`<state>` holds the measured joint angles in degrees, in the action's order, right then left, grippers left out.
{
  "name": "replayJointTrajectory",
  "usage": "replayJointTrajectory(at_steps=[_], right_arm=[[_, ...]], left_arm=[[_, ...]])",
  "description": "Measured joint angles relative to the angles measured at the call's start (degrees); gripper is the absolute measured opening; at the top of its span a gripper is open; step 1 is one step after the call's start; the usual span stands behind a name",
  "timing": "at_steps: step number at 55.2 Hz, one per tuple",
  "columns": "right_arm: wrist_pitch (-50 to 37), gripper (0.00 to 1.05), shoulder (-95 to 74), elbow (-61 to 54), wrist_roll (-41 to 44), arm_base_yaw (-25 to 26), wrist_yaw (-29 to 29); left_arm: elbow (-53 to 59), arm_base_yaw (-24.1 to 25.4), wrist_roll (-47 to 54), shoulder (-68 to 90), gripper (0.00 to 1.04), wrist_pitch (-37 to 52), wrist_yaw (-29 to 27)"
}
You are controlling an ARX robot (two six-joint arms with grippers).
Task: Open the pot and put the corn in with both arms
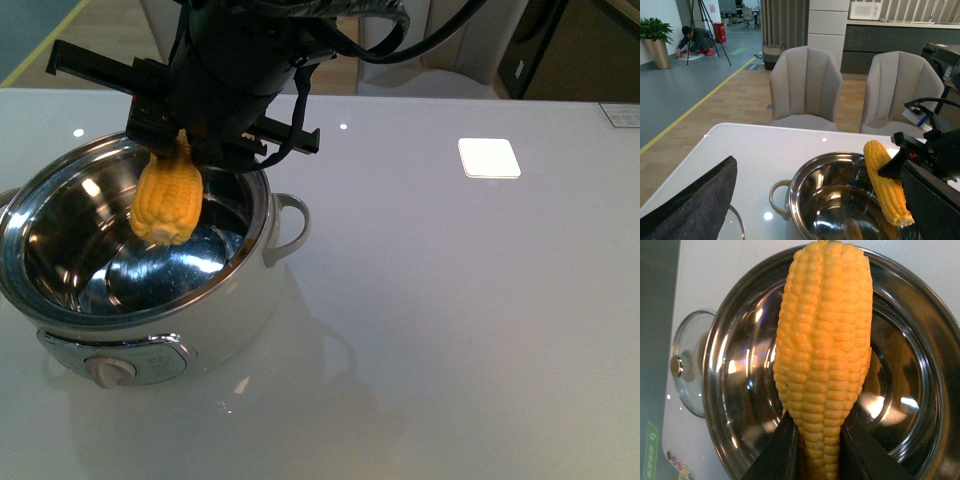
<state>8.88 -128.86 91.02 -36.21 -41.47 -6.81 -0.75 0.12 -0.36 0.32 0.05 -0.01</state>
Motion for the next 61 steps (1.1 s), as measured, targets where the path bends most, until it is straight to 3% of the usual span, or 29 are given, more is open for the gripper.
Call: replayJointTrajectory(at_steps=[2,30,39,49,61], right_arm=[[0.52,0.16,-0.35,0.20,0.50,-0.17,0.52],[-3.23,0.96,4.17,-5.20,0.15,1.62,-0.63],[-7.50,0.96,10.69,-11.54,-0.50,4.57,-2.34],[-13.16,0.96,24.02,-24.50,0.68,12.09,-2.51],[-14.84,0.96,38.62,-39.54,10.29,23.08,0.83]], left_arm=[[0.00,-0.02,0.00,0.00,0.98,0.00,0.00],[0.00,-0.02,0.00,0.00,0.98,0.00,0.00],[0.00,0.00,0.00,0.00,0.98,0.00,0.00],[0.00,-0.02,0.00,0.00,0.98,0.00,0.00],[0.00,-0.02,0.00,0.00,0.98,0.00,0.00]])
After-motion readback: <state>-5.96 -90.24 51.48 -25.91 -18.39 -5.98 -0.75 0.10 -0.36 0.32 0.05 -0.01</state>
